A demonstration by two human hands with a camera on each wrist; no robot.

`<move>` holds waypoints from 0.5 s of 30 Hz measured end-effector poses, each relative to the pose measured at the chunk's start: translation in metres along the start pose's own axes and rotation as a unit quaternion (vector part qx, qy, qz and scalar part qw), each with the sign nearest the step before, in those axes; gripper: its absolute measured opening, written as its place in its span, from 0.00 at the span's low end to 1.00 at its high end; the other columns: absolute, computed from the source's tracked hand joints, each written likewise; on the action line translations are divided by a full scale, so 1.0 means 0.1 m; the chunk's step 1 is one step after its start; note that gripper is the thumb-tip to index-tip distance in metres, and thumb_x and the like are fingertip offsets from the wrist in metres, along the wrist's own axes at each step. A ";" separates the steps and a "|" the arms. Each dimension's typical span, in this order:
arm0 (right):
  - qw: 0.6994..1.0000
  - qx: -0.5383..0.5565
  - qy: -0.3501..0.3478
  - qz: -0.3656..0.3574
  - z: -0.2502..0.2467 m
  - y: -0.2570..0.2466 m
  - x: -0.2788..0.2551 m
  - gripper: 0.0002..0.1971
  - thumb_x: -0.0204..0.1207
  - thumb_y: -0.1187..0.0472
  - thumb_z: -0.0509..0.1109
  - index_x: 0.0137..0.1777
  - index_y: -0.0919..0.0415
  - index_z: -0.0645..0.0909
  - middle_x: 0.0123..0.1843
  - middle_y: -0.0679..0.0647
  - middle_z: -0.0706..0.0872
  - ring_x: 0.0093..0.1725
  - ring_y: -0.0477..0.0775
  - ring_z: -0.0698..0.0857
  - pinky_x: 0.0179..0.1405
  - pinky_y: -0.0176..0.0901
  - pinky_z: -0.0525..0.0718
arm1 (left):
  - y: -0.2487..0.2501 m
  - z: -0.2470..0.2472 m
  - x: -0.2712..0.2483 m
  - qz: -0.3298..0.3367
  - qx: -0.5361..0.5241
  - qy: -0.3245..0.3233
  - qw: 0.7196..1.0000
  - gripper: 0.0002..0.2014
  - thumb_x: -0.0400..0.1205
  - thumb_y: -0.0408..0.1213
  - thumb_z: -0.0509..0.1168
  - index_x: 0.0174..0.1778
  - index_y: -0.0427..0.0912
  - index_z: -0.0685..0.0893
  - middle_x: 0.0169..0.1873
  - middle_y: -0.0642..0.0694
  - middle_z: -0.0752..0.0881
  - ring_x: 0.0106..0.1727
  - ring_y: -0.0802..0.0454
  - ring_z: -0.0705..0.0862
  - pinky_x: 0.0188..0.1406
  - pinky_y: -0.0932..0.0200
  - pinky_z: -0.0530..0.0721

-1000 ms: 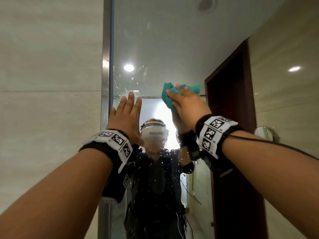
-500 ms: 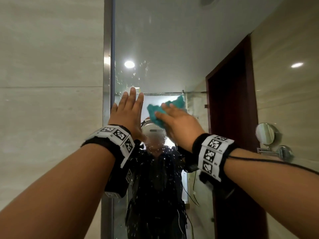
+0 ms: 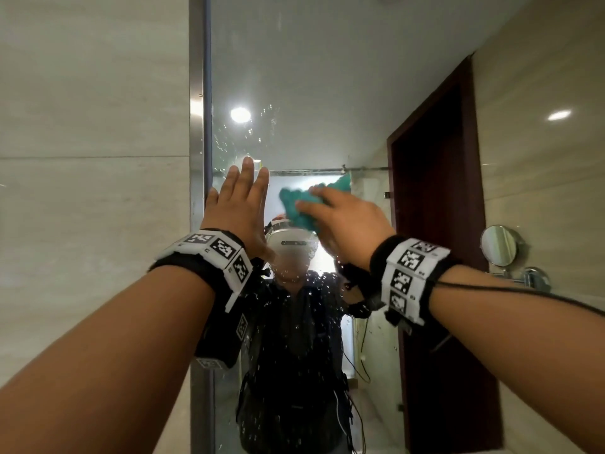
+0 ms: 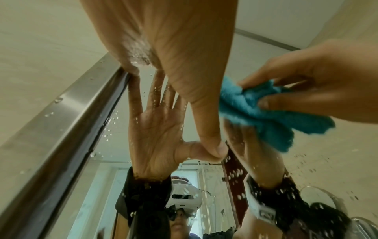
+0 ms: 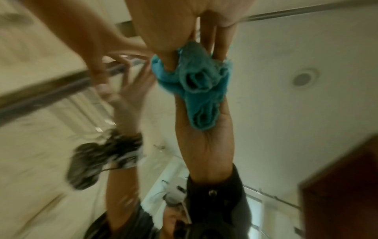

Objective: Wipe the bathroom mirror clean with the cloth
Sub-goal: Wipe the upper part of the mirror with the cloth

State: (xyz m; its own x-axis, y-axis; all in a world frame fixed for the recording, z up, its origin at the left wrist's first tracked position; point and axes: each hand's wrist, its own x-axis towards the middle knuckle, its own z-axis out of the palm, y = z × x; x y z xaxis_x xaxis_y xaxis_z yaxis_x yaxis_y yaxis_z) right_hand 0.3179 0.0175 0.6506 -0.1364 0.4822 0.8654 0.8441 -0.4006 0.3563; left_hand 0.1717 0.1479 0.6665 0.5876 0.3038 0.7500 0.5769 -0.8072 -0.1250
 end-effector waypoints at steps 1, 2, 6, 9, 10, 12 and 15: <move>0.998 0.008 0.017 0.059 -0.03 0.11 0.07 0.28 0.74 0.64 0.71 0.72 0.44 0.72 0.75 0.53 0.72 0.60 0.62 0.82 0.55 0.52 0.85 | 0.00 0.00 0.00 0.001 -0.001 0.000 1.000 0.71 0.58 0.61 0.80 0.81 0.48 0.31 0.80 0.48 0.30 0.82 0.46 0.33 0.79 0.42 0.43; 0.989 0.026 0.049 0.134 -0.05 0.20 0.11 0.27 0.76 0.64 0.69 0.72 0.43 0.71 0.76 0.51 0.69 0.64 0.61 0.80 0.61 0.52 0.81 | 0.00 0.00 0.00 0.002 -0.001 0.000 1.000 0.71 0.58 0.61 0.79 0.81 0.48 0.31 0.80 0.48 0.30 0.82 0.47 0.33 0.79 0.42 0.43; 0.978 0.058 0.067 0.186 0.02 -0.03 -0.04 0.24 0.79 0.65 0.65 0.74 0.47 0.71 0.80 0.53 0.65 0.72 0.63 0.74 0.69 0.53 0.74 | 0.00 0.00 -0.02 0.002 -0.005 0.003 1.000 0.71 0.58 0.61 0.80 0.81 0.49 0.31 0.80 0.48 0.30 0.82 0.47 0.33 0.79 0.43 0.42; 0.997 0.042 -0.064 0.016 -0.01 -0.22 -0.26 0.24 0.81 0.56 0.61 0.77 0.46 0.67 0.81 0.55 0.63 0.72 0.62 0.73 0.67 0.51 0.76 | 0.01 -0.01 -0.03 0.001 -0.005 0.000 1.000 0.71 0.59 0.60 0.79 0.81 0.48 0.31 0.80 0.48 0.30 0.82 0.46 0.33 0.79 0.43 0.42; 0.997 0.037 -0.071 -0.004 -0.08 -0.15 -0.22 0.23 0.81 0.53 0.59 0.77 0.45 0.67 0.81 0.54 0.64 0.71 0.61 0.75 0.65 0.50 0.77 | 0.01 -0.01 -0.02 0.000 -0.004 -0.001 1.000 0.71 0.58 0.60 0.79 0.81 0.48 0.31 0.80 0.48 0.30 0.82 0.46 0.33 0.79 0.43 0.42; 0.998 0.014 -0.002 0.055 -0.17 0.13 -0.01 0.22 0.80 0.59 0.62 0.74 0.44 0.70 0.78 0.52 0.69 0.66 0.60 0.79 0.62 0.49 0.79 | 0.01 -0.02 -0.02 0.000 -0.002 -0.001 1.000 0.71 0.58 0.61 0.79 0.81 0.48 0.31 0.80 0.48 0.30 0.82 0.46 0.33 0.79 0.42 0.42; 0.967 0.064 0.077 0.235 -0.24 0.30 0.10 0.23 0.79 0.64 0.64 0.72 0.45 0.73 0.76 0.52 0.70 0.68 0.59 0.76 0.66 0.49 0.75 | 0.01 -0.02 -0.03 0.000 0.000 -0.007 1.000 0.71 0.58 0.61 0.79 0.81 0.48 0.31 0.80 0.48 0.30 0.82 0.46 0.33 0.79 0.43 0.42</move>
State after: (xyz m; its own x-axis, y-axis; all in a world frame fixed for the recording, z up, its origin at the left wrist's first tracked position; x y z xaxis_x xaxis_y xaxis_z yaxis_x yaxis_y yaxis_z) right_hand 0.3289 -0.0085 0.6786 0.2100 0.1457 0.9668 0.8873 -0.4436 -0.1258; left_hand 0.1695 0.1455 0.6651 0.5950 0.3111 0.7410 0.5768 -0.8074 -0.1241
